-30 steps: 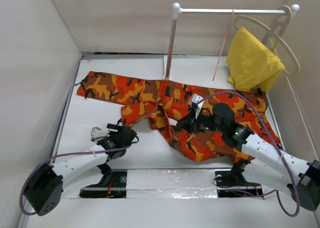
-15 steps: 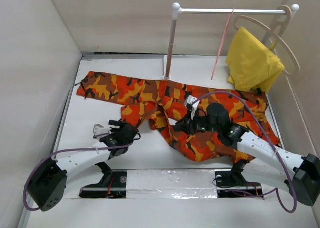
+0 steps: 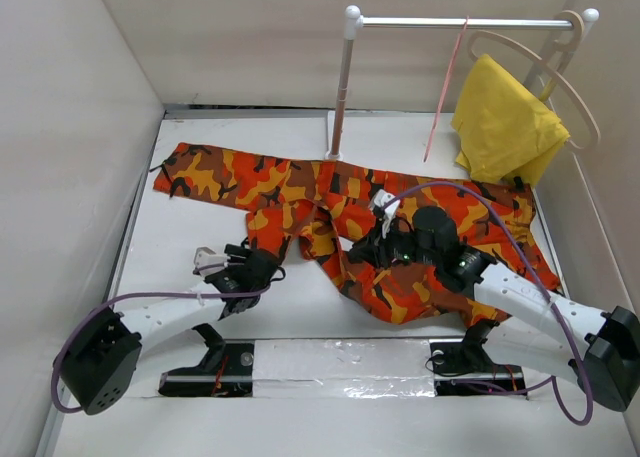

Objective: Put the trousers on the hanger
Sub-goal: Flatten out the trousers at the center of the board, then fold the trousers at the center of the board.

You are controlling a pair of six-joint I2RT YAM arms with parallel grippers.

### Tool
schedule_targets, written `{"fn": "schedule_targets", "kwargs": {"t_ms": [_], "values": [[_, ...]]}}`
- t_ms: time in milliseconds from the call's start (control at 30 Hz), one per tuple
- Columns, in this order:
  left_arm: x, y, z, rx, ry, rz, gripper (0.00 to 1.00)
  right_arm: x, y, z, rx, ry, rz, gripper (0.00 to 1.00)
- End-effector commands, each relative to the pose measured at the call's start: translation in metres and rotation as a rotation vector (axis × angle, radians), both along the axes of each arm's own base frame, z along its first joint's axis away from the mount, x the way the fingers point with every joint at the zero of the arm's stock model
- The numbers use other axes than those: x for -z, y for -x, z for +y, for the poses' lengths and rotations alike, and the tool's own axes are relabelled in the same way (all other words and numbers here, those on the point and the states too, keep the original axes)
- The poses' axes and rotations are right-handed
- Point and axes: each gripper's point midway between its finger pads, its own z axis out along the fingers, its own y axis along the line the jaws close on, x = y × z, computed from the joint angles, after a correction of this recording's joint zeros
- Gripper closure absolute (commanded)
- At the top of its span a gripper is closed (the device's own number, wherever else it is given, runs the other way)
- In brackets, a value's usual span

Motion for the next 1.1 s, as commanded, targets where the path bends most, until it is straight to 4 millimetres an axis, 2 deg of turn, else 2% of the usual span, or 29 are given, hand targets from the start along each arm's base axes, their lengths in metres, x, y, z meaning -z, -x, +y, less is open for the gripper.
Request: {"fn": "schedule_targets", "kwargs": {"t_ms": [0, 167, 200, 333, 500, 600, 767, 867, 900, 967, 1000, 1067], "values": [[0.007, 0.012, 0.002, 0.019, -0.052, 0.078, 0.44, -0.028, -0.006, 0.007, 0.008, -0.060, -0.059, 0.74], [0.018, 0.025, 0.005, 0.077, -0.139, 0.205, 0.39, -0.035, -0.009, 0.005, 0.022, -0.090, -0.076, 0.74], [0.019, 0.029, 0.007, 0.081, -0.153, 0.225, 0.43, -0.037, -0.011, 0.003, 0.033, -0.100, -0.081, 0.75], [0.016, 0.030, 0.012, 0.086, -0.208, 0.256, 0.45, -0.049, -0.010, -0.001, 0.042, -0.144, -0.099, 0.74], [0.021, 0.027, 0.001, 0.165, -0.253, 0.305, 0.50, -0.061, -0.013, -0.016, 0.086, -0.165, -0.125, 0.74], [0.029, 0.028, -0.002, 0.203, -0.305, 0.370, 0.63, -0.066, -0.011, -0.022, 0.094, -0.180, -0.141, 0.74], [0.031, 0.017, -0.012, 0.258, -0.364, 0.399, 0.65, -0.069, -0.005, -0.025, 0.077, -0.197, -0.150, 0.74], [0.030, 0.010, -0.009, 0.252, -0.379, 0.388, 0.80, -0.064, -0.005, -0.029, 0.082, -0.192, -0.147, 0.74], [0.029, 0.009, -0.010, 0.263, -0.381, 0.381, 0.91, -0.063, -0.006, -0.031, 0.088, -0.193, -0.146, 0.74], [0.026, 0.004, -0.005, 0.254, -0.372, 0.364, 1.00, -0.059, -0.004, -0.031, 0.085, -0.189, -0.141, 0.74], [0.022, 0.003, -0.003, 0.261, -0.386, 0.354, 1.00, -0.058, -0.006, -0.034, 0.094, -0.188, -0.142, 0.74], [-0.002, -0.006, -0.001, 0.261, -0.410, 0.289, 1.00, -0.054, -0.006, -0.036, 0.106, -0.180, -0.133, 0.74]]}}
